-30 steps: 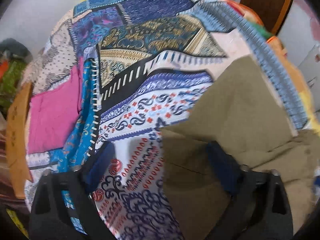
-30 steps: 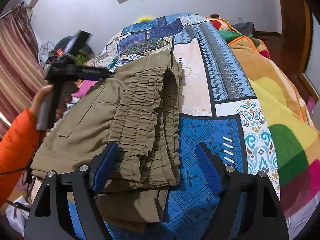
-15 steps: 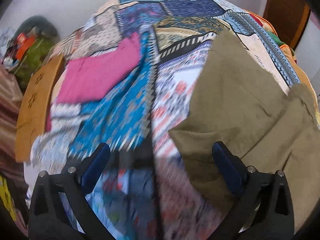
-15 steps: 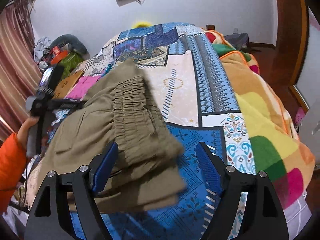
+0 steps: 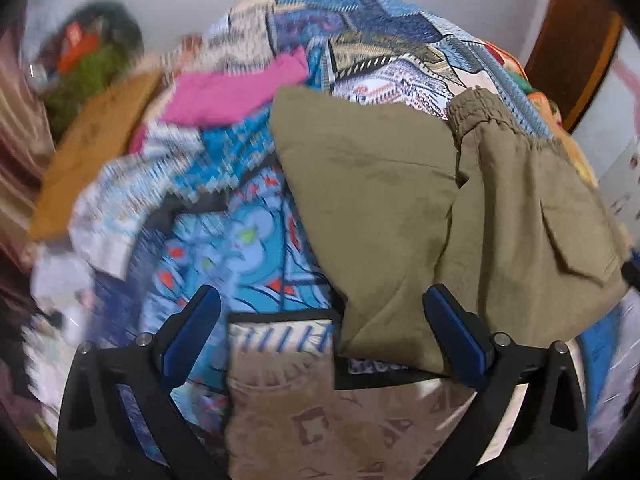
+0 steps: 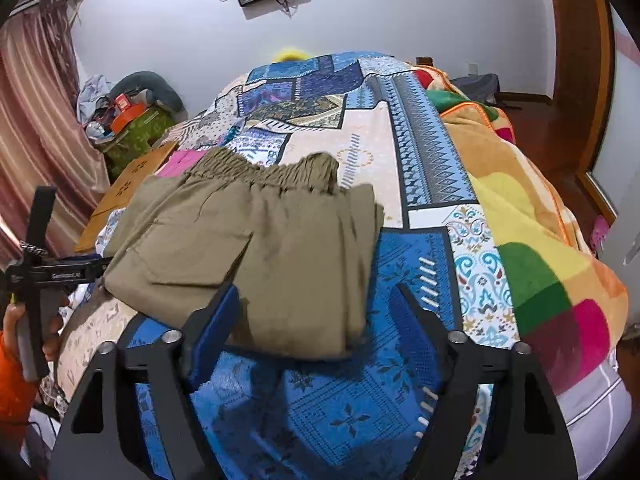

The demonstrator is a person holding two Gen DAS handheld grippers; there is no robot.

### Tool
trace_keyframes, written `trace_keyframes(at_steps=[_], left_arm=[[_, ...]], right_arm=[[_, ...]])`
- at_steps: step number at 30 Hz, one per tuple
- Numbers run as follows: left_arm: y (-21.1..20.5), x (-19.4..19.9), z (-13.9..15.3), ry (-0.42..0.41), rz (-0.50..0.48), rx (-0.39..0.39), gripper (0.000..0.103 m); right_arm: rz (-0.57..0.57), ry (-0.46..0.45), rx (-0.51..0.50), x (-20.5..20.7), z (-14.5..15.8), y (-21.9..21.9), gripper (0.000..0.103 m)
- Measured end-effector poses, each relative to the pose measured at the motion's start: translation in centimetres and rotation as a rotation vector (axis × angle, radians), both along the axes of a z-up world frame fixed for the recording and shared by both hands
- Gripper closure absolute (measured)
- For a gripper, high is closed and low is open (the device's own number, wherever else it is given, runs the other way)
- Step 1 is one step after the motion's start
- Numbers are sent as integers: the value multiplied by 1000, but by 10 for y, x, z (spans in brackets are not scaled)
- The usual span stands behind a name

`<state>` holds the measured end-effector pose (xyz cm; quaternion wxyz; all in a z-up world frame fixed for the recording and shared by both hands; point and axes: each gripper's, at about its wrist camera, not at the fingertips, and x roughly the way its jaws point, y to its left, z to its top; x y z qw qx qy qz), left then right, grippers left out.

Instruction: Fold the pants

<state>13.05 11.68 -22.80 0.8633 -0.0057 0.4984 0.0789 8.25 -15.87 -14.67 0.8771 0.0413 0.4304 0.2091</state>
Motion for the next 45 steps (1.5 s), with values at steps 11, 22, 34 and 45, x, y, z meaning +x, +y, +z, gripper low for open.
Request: trace_keyframes(at_steps=[11, 22, 34, 45], left_arm=[[44, -18, -7, 23, 106, 32, 14], [6, 7, 74, -204, -59, -61, 17], [-91, 70, 51, -111, -391, -126, 81], [-89, 54, 11, -23, -396, -109, 80]], right_arm=[[53, 66, -9, 7, -20, -1, 52], [101, -7, -50, 19, 20, 12, 52], [233, -35, -20, 59, 11, 62, 61], [243, 80, 1, 50, -18, 50, 72]])
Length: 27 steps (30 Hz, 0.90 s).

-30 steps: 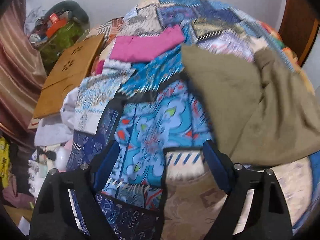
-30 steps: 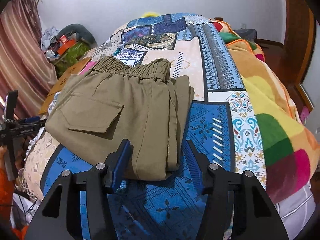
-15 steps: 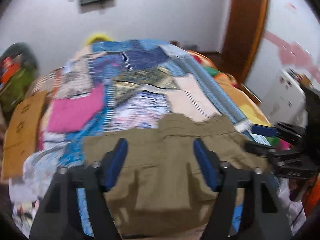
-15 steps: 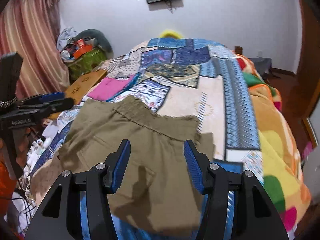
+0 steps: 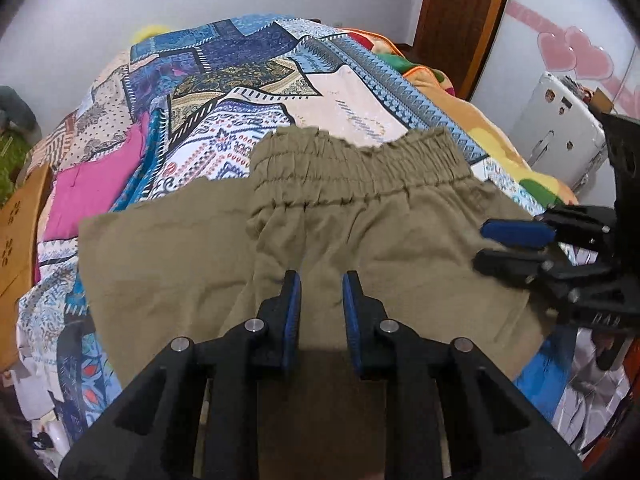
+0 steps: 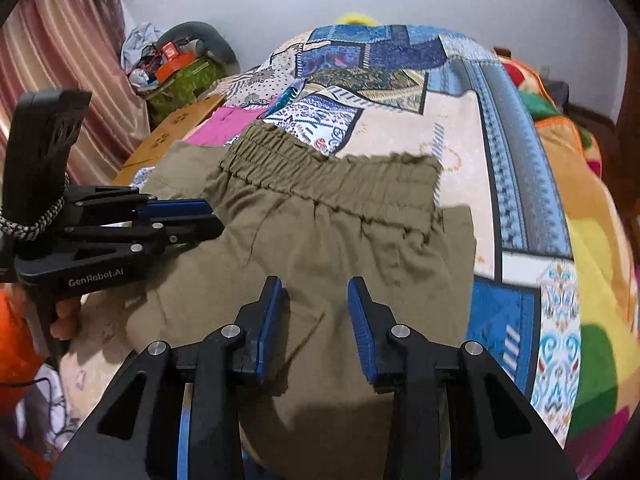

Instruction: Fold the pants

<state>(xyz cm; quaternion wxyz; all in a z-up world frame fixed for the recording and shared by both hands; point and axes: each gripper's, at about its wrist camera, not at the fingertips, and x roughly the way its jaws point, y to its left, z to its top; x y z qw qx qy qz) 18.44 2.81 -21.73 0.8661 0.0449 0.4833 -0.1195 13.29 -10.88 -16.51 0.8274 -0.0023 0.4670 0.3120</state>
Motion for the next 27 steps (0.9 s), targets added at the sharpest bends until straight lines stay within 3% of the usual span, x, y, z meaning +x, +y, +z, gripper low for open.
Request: trace_keyframes(at_steps=[9, 11, 15, 18, 20, 23, 25, 27], left_arm=[[7, -40, 6, -41, 12, 82, 80], [13, -47, 7, -43, 37, 96, 75], [42, -56, 5, -11, 103, 17, 58], [59, -60, 6, 10, 139, -44, 56], [61, -63, 7, 5, 150, -35, 56], [68, -68, 4, -7, 216, 72, 55], [83, -71, 0, 12, 232, 3, 53], [93, -73, -1, 24, 252, -16, 48]], right_arm=[[-31, -17, -25, -28, 4, -18, 72], [-38, -21, -49, -34, 5, -22, 72], [-62, -38, -76, -42, 6, -32, 72], [-91, -33, -68, -43, 7, -42, 72], [-111, -25, -62, -44, 6, -48, 71], [-130, -5, -42, -47, 3, -56, 68], [-132, -3, -39, -51, 3, -57, 67], [-134, -7, -41, -53, 3, -56, 67]])
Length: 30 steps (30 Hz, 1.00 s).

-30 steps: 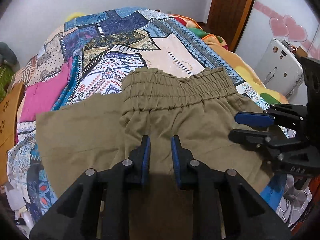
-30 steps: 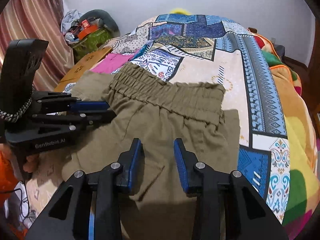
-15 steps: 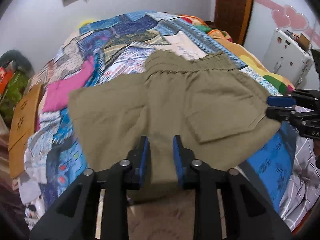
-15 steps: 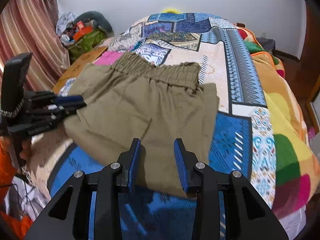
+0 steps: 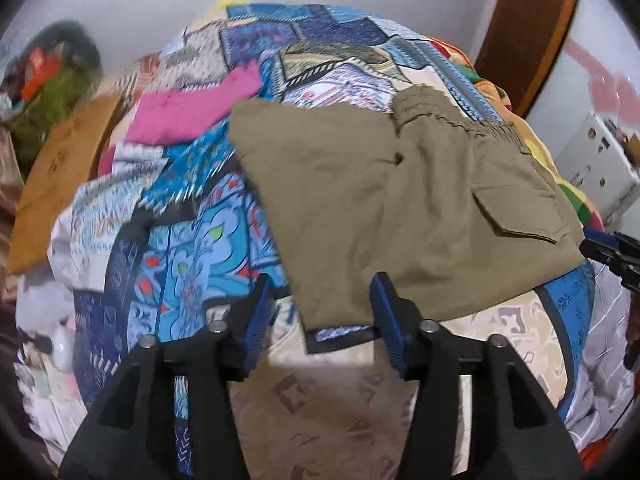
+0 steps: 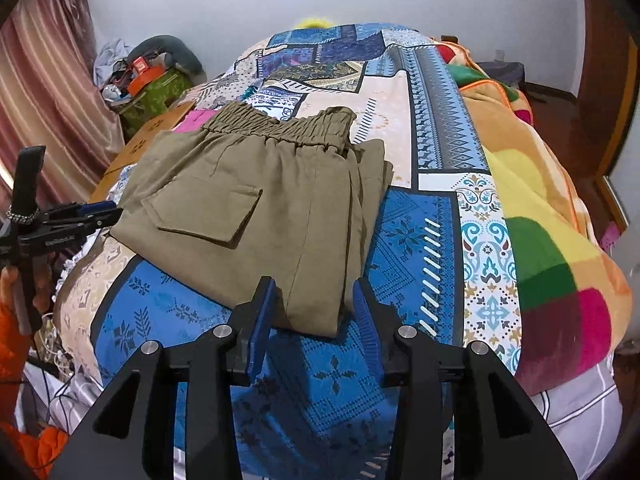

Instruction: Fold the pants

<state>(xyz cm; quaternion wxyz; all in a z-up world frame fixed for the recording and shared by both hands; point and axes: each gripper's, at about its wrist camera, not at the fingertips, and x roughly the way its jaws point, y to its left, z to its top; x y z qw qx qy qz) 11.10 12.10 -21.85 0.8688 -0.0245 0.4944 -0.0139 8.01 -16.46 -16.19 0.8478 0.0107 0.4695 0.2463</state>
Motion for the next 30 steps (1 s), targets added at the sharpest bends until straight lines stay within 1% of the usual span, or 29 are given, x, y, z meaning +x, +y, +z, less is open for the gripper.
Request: trace_keyframes(at_steps=[2, 3, 4, 6, 9, 10, 11, 12, 13, 14, 15, 16, 19, 23, 24, 27, 30], left_arm=[[3, -2, 0, -11, 33, 99, 48], [5, -2, -1, -6, 43, 125, 49], [9, -2, -3, 2, 55, 131, 49], [20, -1, -6, 22, 74, 106, 49], [29, 1, 1, 7, 96, 99, 49], [30, 2, 6, -10, 95, 88, 49], [29, 4, 11, -26, 93, 72, 49], [29, 8, 15, -38, 86, 49, 49], [27, 10, 18, -41, 78, 30, 48], [26, 16, 20, -41, 68, 11, 47], [24, 23, 20, -36, 56, -5, 47], [22, 29, 19, -26, 50, -16, 47], [16, 47, 8, 20, 36, -60, 47], [13, 62, -7, 63, 31, -91, 47], [14, 68, -10, 74, 30, -108, 47], [17, 75, -13, 76, 31, -152, 47], [22, 83, -16, 75, 14, -216, 47]], right_arm=[[-3, 1, -2, 0, 1, 0, 67], [-5, 2, -5, 0, 2, 0, 67], [-7, 3, -6, 0, 3, -1, 67], [-14, 3, -10, 0, 4, -2, 64], [-37, 1, -24, 0, 8, -6, 63], [-43, 5, -22, 1, 9, -8, 63], [-48, 7, -18, 3, 11, -8, 61], [-53, 3, -14, 5, 14, -9, 54], [-58, -8, -12, 8, 17, -10, 49], [-70, -29, -14, 12, 20, -9, 41], [-77, -44, -17, 15, 22, -9, 39], [-82, -53, -19, 21, 23, -7, 39], [-79, -31, -2, 38, 17, -2, 39], [-87, 52, 12, 61, -4, 3, 39], [-84, 70, 17, 64, -8, 4, 39], [-70, 130, 42, 74, -24, 5, 39], [-70, 183, 131, 83, -36, 0, 38]])
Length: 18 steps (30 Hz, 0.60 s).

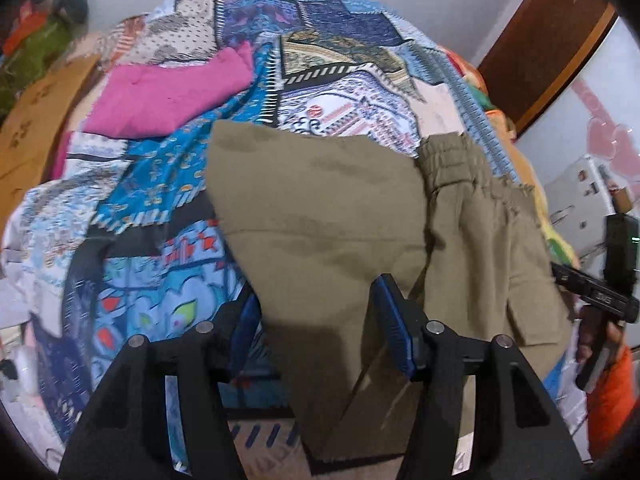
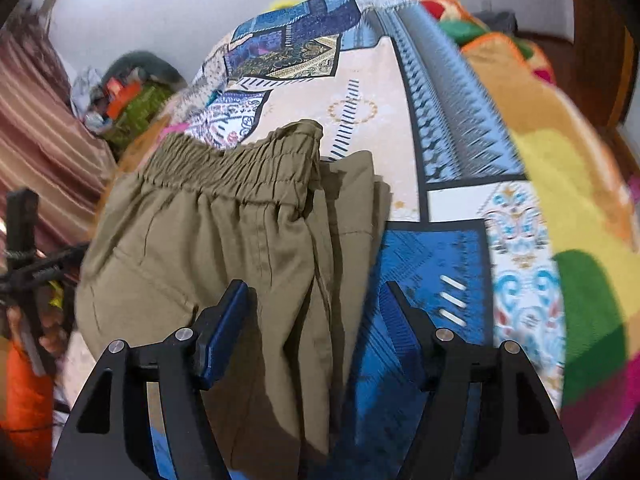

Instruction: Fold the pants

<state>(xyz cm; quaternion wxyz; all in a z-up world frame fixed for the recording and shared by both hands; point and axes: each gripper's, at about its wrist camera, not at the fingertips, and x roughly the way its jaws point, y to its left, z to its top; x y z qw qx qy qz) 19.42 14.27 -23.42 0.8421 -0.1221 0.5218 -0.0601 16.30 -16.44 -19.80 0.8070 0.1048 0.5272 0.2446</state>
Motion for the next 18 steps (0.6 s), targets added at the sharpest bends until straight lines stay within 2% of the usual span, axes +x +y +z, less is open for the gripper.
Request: trace_keyframes(at_steps=[3, 6, 7, 8, 10, 11, 14, 15, 18], left_arm=[[1, 4, 0, -14, -13, -21, 52], [0, 8, 1, -20, -15, -19, 64], [0, 10, 2, -21, -19, -17, 72], [0, 11, 3, -21, -25, -19, 79], [-1, 14, 6, -25, -32, -10, 86], [-1, 14, 8, -33, -27, 3, 90], [-1, 17, 10, -34, -7, 18, 95], [-2, 17, 12, -40, -3, 29, 96], [-7, 15, 21, -66, -4, 75, 98]], right_arm=[[-7, 40, 60, 7, -6, -5, 34], [18, 37, 64, 8, -6, -3, 37], [26, 40, 69, 9, -7, -3, 37], [28, 44, 77, 9, -7, -4, 40], [34, 45, 88, 12, -6, -3, 51], [37, 48, 98, 13, -5, -2, 60], [44, 51, 93, 18, -2, 1, 73], [42, 34, 74, 17, 2, 2, 81], [50, -8, 38, 16, 11, 5, 87]])
